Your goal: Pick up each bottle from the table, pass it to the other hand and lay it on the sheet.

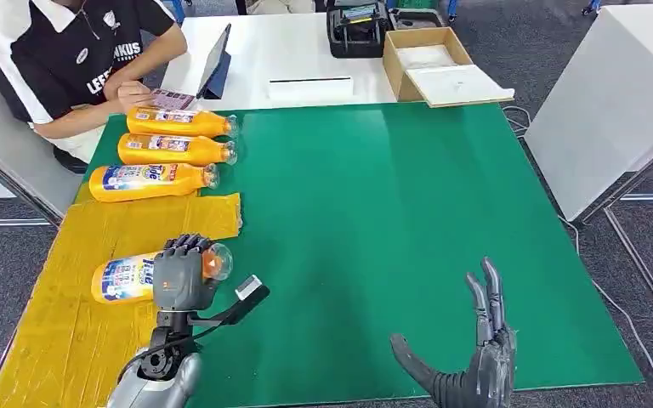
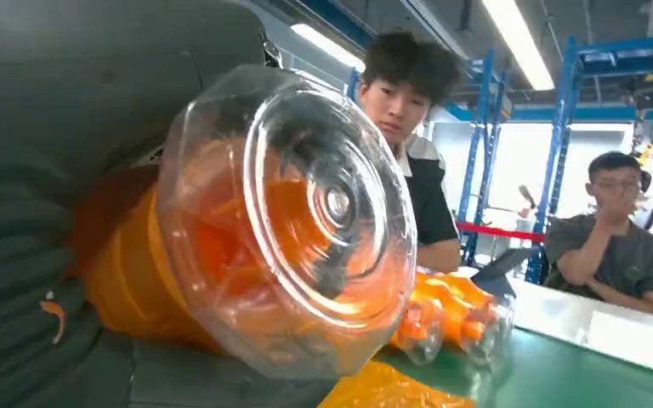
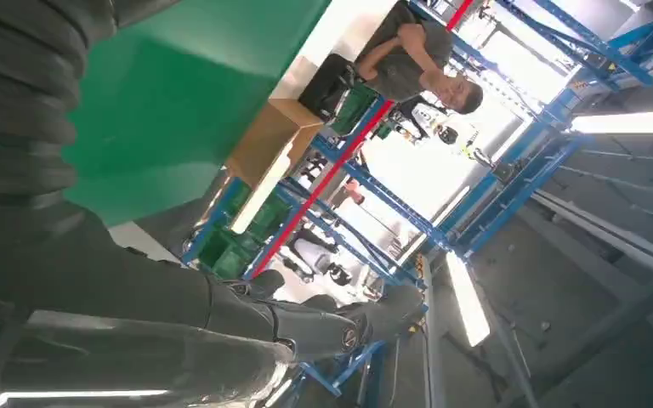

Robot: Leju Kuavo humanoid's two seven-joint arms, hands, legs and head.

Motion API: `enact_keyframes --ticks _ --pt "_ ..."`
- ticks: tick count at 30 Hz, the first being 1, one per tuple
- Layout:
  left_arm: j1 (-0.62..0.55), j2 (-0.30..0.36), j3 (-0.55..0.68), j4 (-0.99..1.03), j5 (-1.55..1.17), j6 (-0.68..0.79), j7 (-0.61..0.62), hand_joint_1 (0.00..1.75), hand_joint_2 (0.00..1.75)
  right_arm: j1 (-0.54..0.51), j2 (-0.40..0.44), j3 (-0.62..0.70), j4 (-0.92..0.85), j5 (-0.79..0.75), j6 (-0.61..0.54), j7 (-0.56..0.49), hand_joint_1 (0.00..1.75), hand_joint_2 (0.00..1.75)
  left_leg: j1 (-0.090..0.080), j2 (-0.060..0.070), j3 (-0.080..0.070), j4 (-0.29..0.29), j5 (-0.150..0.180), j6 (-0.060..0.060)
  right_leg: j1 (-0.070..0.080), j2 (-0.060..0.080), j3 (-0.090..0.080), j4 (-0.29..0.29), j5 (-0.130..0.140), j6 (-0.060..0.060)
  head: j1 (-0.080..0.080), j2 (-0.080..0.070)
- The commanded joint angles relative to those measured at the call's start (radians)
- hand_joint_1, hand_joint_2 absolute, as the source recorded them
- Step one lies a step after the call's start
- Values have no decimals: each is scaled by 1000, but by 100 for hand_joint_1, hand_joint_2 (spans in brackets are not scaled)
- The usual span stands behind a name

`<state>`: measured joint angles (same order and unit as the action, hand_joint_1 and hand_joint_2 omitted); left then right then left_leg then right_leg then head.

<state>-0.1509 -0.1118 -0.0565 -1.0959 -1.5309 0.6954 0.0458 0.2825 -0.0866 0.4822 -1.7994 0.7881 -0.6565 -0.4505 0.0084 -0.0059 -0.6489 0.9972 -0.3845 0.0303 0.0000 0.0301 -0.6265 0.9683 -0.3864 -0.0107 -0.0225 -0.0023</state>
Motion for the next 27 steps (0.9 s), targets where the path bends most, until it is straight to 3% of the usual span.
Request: enact_keyframes --ticks 1,6,10,14,18,23,24,27 --pt "-98 98 -146 195 -40 3 169 175 175 -62 -22 81 59 35 -42 86 0 175 -1 -1 6 -1 -2 -2 -1 -4 6 0 -2 0 0 0" --pt "-164 161 -271 291 -40 3 319 175 175 -105 -18 101 86 42 -35 104 0 175 0 1 5 -2 -1 -1 0 -2 5 -1 -1 0 0 0" --pt "-262 164 -298 437 -40 3 366 175 175 -116 -7 87 86 32 2 105 0 175 0 0 6 -2 -1 -2 0 -3 5 0 0 -2 0 0" --pt "-327 145 -236 553 -40 -3 357 175 175 -112 -8 82 90 9 12 94 0 175 0 -1 5 -1 1 -3 0 -4 5 0 0 -2 0 0" --pt "-342 119 -155 597 -19 3 262 175 175 -107 -4 69 79 8 28 95 0 175 1 0 2 -1 2 -3 1 -1 2 0 1 -2 0 0" --pt "-333 114 -153 592 -22 3 263 175 175 -107 -5 68 76 8 30 95 0 175 0 0 4 0 1 -3 0 -2 4 0 0 -1 0 0" --pt "-327 99 -107 586 -8 -1 214 0 175 -105 2 58 72 13 41 98 0 175 0 0 4 0 1 -3 0 -2 4 0 0 -1 0 0" --pt "-305 73 -19 566 57 -56 112 0 175 -108 21 35 59 28 80 100 0 175 -1 0 7 1 -1 -4 -1 -4 7 1 -2 -1 0 0"
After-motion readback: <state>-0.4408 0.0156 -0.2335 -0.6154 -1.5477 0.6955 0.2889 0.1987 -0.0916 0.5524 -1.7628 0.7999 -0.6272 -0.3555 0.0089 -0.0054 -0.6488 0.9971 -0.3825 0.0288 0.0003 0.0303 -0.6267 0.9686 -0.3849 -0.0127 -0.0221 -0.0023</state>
